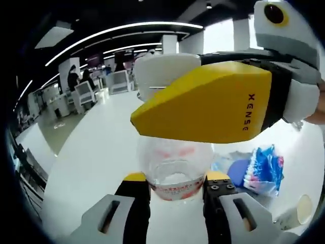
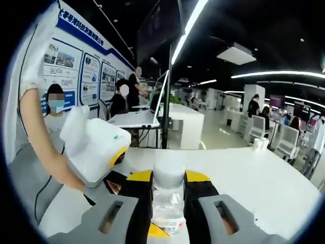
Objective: Arrange the tabletop items into an orderly group along one side of the table until the central work area is clear of visible clutter.
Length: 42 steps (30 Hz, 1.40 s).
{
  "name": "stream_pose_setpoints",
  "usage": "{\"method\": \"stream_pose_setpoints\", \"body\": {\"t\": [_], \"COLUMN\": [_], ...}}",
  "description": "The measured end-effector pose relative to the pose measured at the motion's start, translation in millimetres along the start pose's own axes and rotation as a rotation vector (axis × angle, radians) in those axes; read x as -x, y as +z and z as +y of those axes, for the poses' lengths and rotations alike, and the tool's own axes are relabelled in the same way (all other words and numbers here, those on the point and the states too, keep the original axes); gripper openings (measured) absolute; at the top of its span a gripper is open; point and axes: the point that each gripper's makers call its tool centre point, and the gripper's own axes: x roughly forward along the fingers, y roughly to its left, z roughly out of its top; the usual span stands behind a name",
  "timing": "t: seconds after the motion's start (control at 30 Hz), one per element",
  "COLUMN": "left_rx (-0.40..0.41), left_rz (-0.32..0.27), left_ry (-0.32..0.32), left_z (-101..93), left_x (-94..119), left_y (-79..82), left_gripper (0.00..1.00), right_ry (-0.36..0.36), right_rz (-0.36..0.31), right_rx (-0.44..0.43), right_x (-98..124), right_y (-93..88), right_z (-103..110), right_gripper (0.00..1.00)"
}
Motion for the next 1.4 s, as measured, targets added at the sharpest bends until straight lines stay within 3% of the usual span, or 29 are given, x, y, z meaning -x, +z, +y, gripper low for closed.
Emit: {"method": "stream_pose_setpoints", "body": {"t": [0.63,1.03,1.4], "left_rx": [0.025,0.019,0.033], "left_rz": [0.067,0.022,-0.021], "left_ry": [0.040,0.065,0.059], "left_z": [0.9,-2.4,-2.4], "left_x": [-22,-22,-23], "left_y": [-25.5,-20.6,-19.4], "left_gripper": [0.35,0.36,0.36], "right_ry": [0.050,0.009,0.008], "right_rz": [-0.012,-0.088,-0.114], "right_rx": [0.016,-0.073,-0.070], "right_x": [-5,1,1], "right_y": [-34.5,-35.4,-32.8], "right_z": [-8,-18,-14], "right_gripper": [0.19,0.19,0.19]}}
